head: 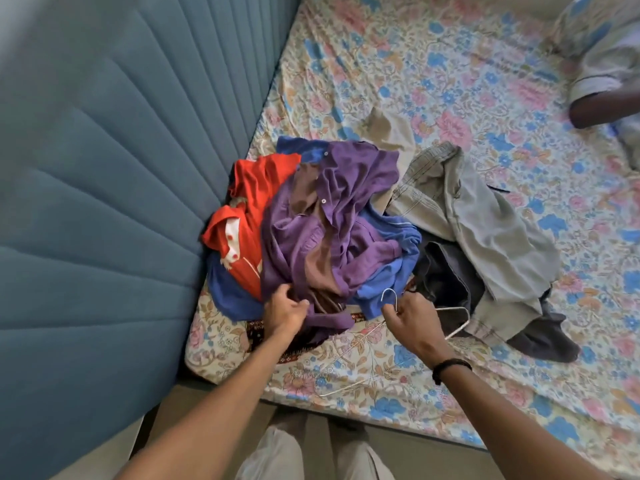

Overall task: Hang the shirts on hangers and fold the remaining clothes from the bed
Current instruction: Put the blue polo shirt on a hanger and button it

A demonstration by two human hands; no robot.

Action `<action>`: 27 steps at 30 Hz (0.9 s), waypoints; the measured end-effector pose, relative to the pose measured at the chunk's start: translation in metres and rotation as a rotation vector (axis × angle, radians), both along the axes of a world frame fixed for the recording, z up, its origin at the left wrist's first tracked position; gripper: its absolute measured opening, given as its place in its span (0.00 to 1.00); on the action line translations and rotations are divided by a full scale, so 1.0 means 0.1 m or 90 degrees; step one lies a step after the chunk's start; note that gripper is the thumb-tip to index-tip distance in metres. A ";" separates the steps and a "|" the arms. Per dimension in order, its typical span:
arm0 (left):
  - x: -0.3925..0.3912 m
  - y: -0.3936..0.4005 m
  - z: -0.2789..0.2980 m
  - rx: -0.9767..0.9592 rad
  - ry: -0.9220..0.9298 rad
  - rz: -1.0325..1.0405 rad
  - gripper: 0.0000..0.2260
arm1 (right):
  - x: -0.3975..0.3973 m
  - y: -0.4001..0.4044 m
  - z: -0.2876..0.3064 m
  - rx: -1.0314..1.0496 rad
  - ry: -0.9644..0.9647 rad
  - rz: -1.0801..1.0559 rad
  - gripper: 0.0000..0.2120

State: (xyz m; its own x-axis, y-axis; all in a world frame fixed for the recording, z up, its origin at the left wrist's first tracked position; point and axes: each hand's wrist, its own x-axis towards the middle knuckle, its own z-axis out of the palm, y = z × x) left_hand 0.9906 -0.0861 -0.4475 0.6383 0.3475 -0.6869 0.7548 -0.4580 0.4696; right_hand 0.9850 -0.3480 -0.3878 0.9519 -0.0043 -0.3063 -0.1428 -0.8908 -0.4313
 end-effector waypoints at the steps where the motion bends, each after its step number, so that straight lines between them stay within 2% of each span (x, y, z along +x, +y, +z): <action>1: 0.01 -0.11 -0.04 -0.009 0.000 -0.004 0.26 | 0.07 0.00 -0.10 0.017 -0.003 0.002 0.19; 3: -0.03 -0.30 -0.02 -0.015 -0.048 0.022 0.22 | 0.21 0.02 -0.28 0.002 -0.001 0.004 0.19; 5: -0.10 -0.42 0.09 0.039 -0.171 0.026 0.18 | 0.31 0.03 -0.43 -0.077 -0.005 0.011 0.22; 7: -0.09 -0.51 0.15 0.089 -0.302 -0.053 0.15 | 0.43 -0.04 -0.61 -0.184 -0.017 -0.020 0.21; 9: 0.03 -0.63 0.16 0.095 -0.383 -0.189 0.13 | 0.58 -0.13 -0.72 -0.246 0.018 -0.123 0.21; 12: 0.32 -0.80 0.00 0.085 -0.445 -0.429 0.13 | 0.80 -0.27 -0.87 -0.210 0.130 -0.215 0.23; 14: 0.51 -0.93 -0.04 0.058 -0.446 -0.490 0.11 | 0.89 -0.29 -0.85 -0.149 0.136 -0.226 0.21; 15: 0.62 -0.99 -0.02 0.040 -0.448 -0.484 0.09 | 0.92 -0.26 -0.79 -0.142 0.099 -0.207 0.20; 17: 0.80 -1.17 0.12 -0.009 -0.442 -0.408 0.08 | 0.87 -0.22 -0.64 -0.163 -0.025 -0.113 0.17; 19: 0.99 -1.35 0.33 -0.041 -0.415 -0.302 0.16 | 0.69 -0.16 -0.44 -0.152 -0.138 -0.004 0.14; 21: 1.16 -1.55 0.46 -0.031 -0.314 -0.249 0.25 | 0.44 -0.16 -0.27 -0.122 -0.190 0.158 0.10; 23: 1.26 -1.76 0.50 0.038 -0.177 -0.307 0.33 | 0.22 -0.27 -0.19 -0.136 -0.128 0.376 0.09; 25: 1.26 -1.95 0.48 0.102 -0.063 -0.401 0.37 | 0.09 -0.51 -0.18 -0.188 0.009 0.568 0.12; 26: 1.24 -2.03 0.44 0.126 -0.031 -0.429 0.36 | 0.12 -0.69 -0.22 -0.228 0.061 0.620 0.12; 27: 1.21 -2.10 0.37 0.144 -0.018 -0.444 0.33 | 0.18 -0.87 -0.24 -0.276 0.063 0.648 0.12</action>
